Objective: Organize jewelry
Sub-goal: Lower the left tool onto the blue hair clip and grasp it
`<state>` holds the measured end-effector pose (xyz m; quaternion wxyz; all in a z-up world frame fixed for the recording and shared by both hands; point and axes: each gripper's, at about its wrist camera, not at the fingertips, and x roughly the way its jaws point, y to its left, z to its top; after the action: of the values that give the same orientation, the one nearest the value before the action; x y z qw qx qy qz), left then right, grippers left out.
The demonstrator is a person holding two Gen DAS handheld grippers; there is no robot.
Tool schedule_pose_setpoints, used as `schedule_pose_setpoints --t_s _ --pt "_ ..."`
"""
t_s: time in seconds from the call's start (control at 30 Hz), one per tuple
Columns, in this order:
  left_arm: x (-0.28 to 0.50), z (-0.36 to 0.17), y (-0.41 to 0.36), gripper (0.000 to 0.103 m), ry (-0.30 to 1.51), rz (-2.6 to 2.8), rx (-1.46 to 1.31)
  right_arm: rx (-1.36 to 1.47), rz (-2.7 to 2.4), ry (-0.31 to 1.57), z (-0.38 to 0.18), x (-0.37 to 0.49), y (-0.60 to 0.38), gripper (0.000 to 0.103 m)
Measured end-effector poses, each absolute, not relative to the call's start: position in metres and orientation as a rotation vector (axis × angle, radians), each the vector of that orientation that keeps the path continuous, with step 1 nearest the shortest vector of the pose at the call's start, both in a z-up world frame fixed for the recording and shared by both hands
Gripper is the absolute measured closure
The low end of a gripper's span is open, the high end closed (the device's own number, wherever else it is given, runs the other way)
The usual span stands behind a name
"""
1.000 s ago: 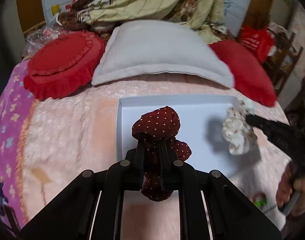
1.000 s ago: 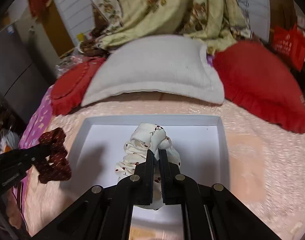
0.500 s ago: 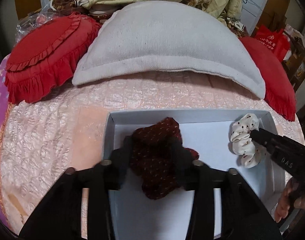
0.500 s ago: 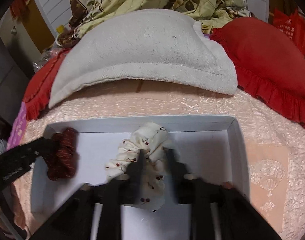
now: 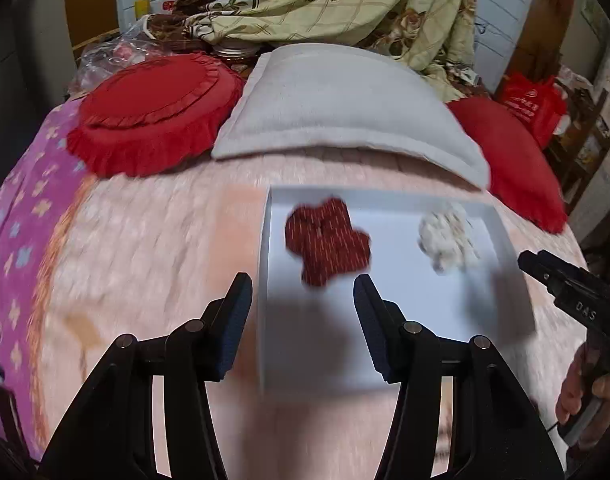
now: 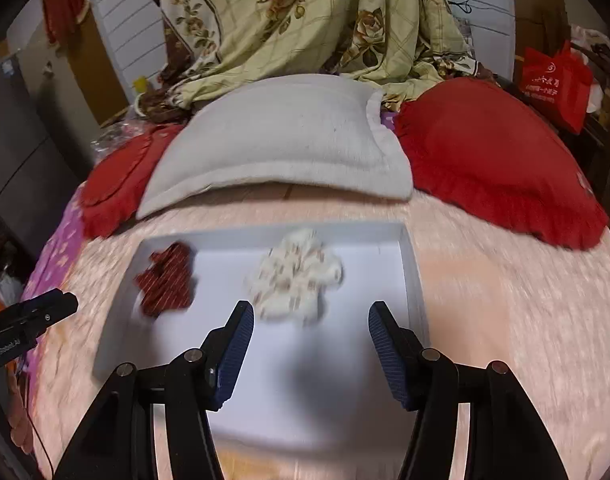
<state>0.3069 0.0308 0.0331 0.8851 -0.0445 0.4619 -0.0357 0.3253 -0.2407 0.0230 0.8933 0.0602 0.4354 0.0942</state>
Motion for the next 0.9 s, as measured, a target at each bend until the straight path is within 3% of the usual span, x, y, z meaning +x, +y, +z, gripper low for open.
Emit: schedule_pose_setpoints --t_s 0.4,0.8,0.87,0.9 --pt "0.156 0.014 0.018 0.05 0.965 -0.041 -0.054 0.063 0.228 0.899 0.01 0.165 -0.231 0.038" --pt "0.096 -0.029 0.014 0.051 1.024 -0.046 -0.106 0.199 0.147 0.969 -0.034 0.084 -0.256 0.038" --pt "0.094 -0.033 0.014 0.051 1.03 -0.062 -0.125 0.194 0.118 0.97 -0.038 0.077 -0.259 0.035" --pt "0.094 -0.034 0.013 0.051 1.032 -0.07 -0.13 0.187 0.102 0.965 -0.038 0.074 -0.259 0.029"
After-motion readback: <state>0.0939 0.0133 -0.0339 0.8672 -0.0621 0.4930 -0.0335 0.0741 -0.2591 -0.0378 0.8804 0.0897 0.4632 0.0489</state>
